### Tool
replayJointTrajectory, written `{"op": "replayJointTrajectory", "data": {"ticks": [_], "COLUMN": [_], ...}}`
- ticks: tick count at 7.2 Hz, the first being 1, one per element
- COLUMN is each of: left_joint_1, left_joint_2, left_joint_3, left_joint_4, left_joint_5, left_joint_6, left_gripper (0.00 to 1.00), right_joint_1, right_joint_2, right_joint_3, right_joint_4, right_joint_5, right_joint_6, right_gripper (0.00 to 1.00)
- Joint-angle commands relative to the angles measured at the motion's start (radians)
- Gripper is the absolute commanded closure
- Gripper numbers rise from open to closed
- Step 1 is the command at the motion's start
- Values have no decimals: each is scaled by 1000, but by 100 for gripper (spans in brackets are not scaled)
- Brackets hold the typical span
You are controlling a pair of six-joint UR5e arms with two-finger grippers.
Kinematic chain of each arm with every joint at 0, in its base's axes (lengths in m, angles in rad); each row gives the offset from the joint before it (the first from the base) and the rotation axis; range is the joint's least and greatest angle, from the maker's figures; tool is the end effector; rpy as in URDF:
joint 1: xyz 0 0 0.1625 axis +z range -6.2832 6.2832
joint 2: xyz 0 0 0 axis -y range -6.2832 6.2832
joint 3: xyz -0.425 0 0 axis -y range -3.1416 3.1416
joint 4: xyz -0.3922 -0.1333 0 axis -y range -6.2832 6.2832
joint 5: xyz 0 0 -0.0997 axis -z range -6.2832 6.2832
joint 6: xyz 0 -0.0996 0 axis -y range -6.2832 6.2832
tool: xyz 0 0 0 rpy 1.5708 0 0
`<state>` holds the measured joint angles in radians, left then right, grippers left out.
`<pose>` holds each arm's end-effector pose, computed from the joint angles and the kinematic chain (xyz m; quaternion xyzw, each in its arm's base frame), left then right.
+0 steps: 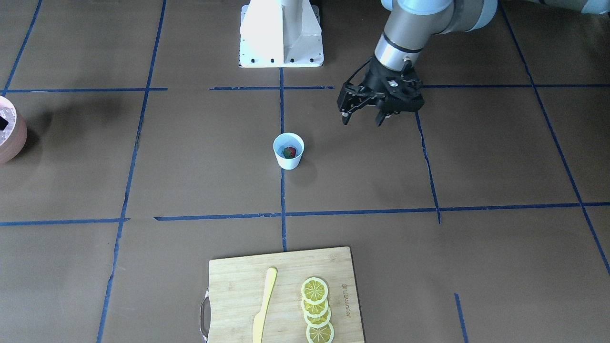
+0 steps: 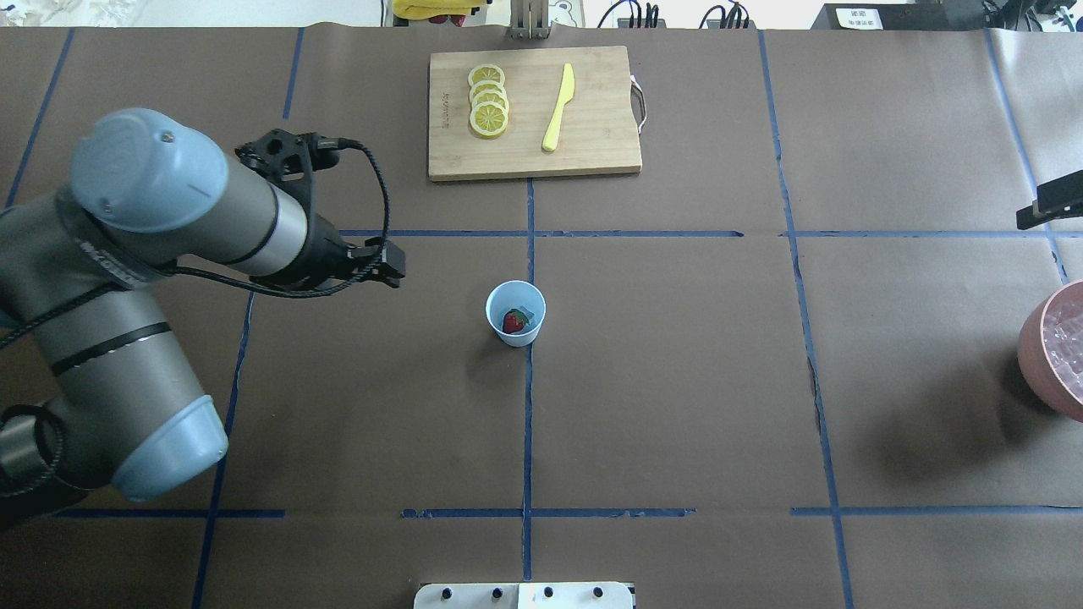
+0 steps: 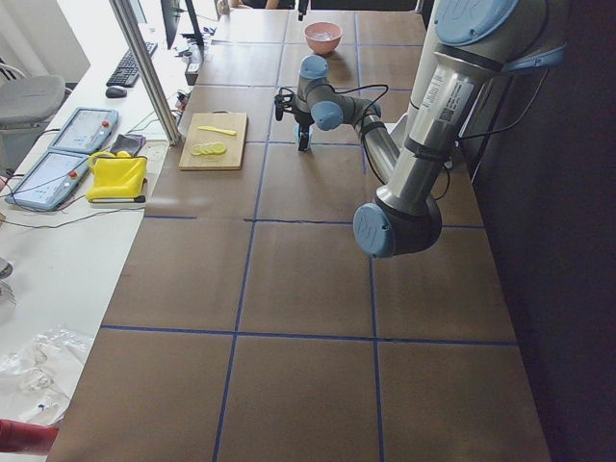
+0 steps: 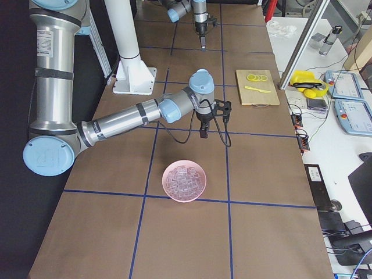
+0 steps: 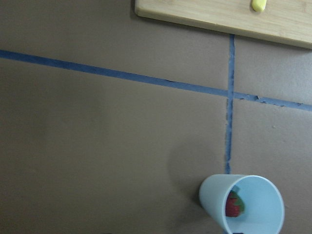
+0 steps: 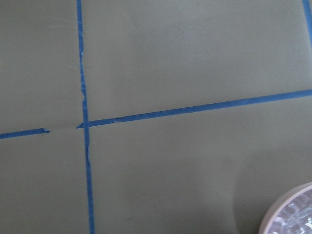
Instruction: Put ice and strawberries in cup
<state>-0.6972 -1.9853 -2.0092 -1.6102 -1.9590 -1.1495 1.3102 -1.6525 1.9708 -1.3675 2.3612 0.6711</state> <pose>0.3706 -0.4351 0.2363 0.0771 0.4512 -0.0393 0.8882 -0.0579 -0.4598 0.4744 0.0455 -0.4392 0.0846 0.8932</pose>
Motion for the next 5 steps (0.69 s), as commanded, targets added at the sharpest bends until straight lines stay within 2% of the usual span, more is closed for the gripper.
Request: {"op": "replayJointTrajectory", "data": {"ticks": [1, 2, 3, 4, 5], "left_joint_1": [-185, -306, -411, -517, -651], "left_joint_2": [104, 179, 198, 198, 210], "left_joint_3": [-52, -45, -7, 47, 144], "left_joint_4": [154, 162, 186, 241, 275], "left_joint_5": [-96, -113, -130, -136, -191], "left_joint_6": [373, 595, 786, 994, 1238], "left_gripper": [14, 14, 13, 13, 12], "right_joint_1": [92, 113, 145, 165, 173], "right_joint_2": [-1, 2, 11, 22, 45], "right_joint_3": [-102, -124, -124, -125, -125], "right_joint_4": [-4, -37, -110, -183, -238], "right_joint_5": [6, 6, 4, -5, -11], "right_joint_6": [-210, -287, -370, -454, -500], "right_gripper": [0, 0, 0, 0, 0]}}
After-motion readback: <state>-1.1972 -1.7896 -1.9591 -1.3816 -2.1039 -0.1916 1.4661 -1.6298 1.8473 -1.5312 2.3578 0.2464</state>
